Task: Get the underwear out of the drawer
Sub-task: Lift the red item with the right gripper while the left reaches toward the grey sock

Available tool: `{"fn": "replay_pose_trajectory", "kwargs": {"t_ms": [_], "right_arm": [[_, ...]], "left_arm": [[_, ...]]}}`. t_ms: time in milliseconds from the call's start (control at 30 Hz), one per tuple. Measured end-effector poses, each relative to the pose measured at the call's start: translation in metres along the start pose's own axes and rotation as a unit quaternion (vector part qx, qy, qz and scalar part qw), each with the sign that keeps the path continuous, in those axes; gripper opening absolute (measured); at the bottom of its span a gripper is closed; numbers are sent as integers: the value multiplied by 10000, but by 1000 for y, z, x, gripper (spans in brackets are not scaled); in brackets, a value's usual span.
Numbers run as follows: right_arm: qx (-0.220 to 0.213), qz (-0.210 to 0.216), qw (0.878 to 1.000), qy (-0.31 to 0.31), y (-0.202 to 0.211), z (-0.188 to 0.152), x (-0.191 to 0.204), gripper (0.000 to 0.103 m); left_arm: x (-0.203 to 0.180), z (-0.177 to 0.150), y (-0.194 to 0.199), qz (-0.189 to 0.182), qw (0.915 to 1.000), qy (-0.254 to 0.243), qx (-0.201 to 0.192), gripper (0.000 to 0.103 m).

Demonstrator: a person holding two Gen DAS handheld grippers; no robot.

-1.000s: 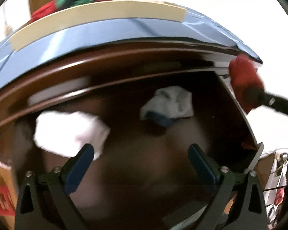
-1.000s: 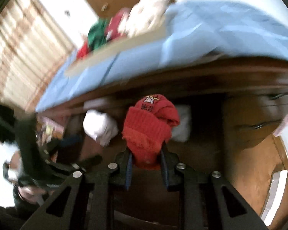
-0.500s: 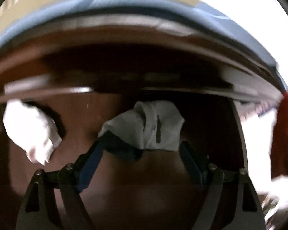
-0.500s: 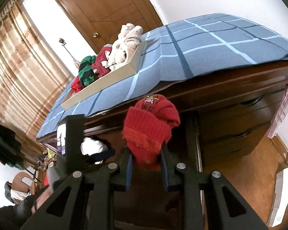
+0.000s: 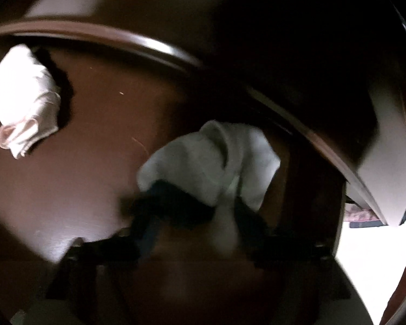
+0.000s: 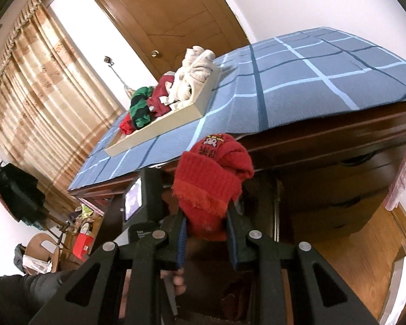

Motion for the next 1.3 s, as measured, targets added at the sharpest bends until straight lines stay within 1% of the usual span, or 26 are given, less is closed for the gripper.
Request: {"fn": "replay_pose_trajectory", "kwargs": {"t_ms": [33, 100, 133, 200, 267, 300, 367, 500, 567, 600, 633, 667, 700, 733, 767, 833, 933, 967, 1033, 1067, 1133, 1167, 1200, 1233, 1267, 1300], "right_arm": [[-6, 15, 10000, 12, 1, 0, 0, 27], [-31, 33, 10000, 8, 3, 1, -1, 27], [-45, 34, 10000, 0, 4, 1, -2, 27], [-65, 37, 10000, -27, 6, 0, -3, 27], [-74, 41, 9999, -58, 7, -1, -4, 27], [-81, 37, 9999, -79, 7, -1, -5, 27], [-82, 28, 9999, -110, 6, -2, -8, 27], [-21, 70, 9997, -251, -1, 0, -10, 27], [1, 72, 9998, -195, -3, 0, -7, 27], [-2, 59, 9999, -158, -3, 0, -5, 27], [-4, 51, 9999, -129, -3, 0, -4, 27], [-11, 52, 9999, -112, -3, 0, -3, 27], [-18, 47, 9999, -114, -3, 0, -3, 27], [-21, 39, 9999, -130, -3, 1, -4, 27], [-18, 44, 9999, -149, -3, 1, -5, 27], [-11, 49, 9999, -164, -4, 2, -7, 27], [-2, 94, 9999, -139, -6, 3, -5, 27], [-5, 109, 9999, -126, -5, 3, -4, 27], [6, 141, 9999, -82, -5, 3, -1, 27], [8, 156, 9999, -66, -6, 3, 0, 27], [9, 172, 9998, -55, -6, 3, 0, 27], [4, 181, 9998, -62, -5, 3, -1, 27], [-1, 184, 9998, -67, -5, 3, -2, 27], [-6, 187, 9998, -69, -4, 3, -2, 27], [-18, 187, 9998, -73, -3, 3, -3, 27], [-26, 188, 9998, -75, -2, 3, -4, 27]], "left_arm": [[-1, -1, -4, -72, 9999, -72, 52, 26], [-2, -5, -12, -122, 9995, -217, 202, 23], [0, -7, -18, -133, 9992, -276, 269, 20], [5, -8, -26, -65, 9982, -326, 501, 18], [7, -8, -27, -17, 9969, -509, 598, 17], [8, -10, -26, 27, 9959, -707, 565, 17], [10, -8, -24, 52, 9958, -838, 376, 17], [15, -5, -29, -64, 9963, -802, 303, 17], [15, -4, -30, -48, 9955, -917, 213, 17], [13, -2, -28, -45, 9947, -1018, 116, 16], [11, -8, -24, -26, 9924, -1227, -28, 16], [11, -14, -20, 34, 9901, -1391, -201, 17], [10, -13, -18, 67, 9892, -1423, -343, 19], [6, -12, -20, 32, 9890, -1419, -409, 27], [4, -10, -21, -18, 9890, -1418, -432, 37], [1, -8, -31, -38, 9902, -1325, -438, 46], [-6, -7, -47, -97, 9936, -1084, -295, 46], [-10, 2, -51, -80, 9947, -990, -257, 46], [-8, 5, -65, -40, 9984, -537, -191, 46], [-9, 6, -69, -51, 9991, -392, -143, 46], [-4, 9, -77, 3, 9997, -54, -217, 44], [-2, 11, -81, -44, 9997, -9, -247, 43], [-1, 11, -82, -54, 9997, 8, -251, 37], [1, 12, -87, -120, 9996, 36, -240, 22], [2, 13, -90, -124, 9997, 20, -205, 16], [4, 13, -95, -145, 9998, -12, -143, 15]]}}
Point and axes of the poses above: each gripper's, at about its wrist camera, not at the fingertips, and y roughly against the way its jaws point, x to its left, z to its top, the point moved 5 cm from there along -y, roughly the way its jaws point, and after that the axes turned 4 degrees about x, right-handed, at the moved point
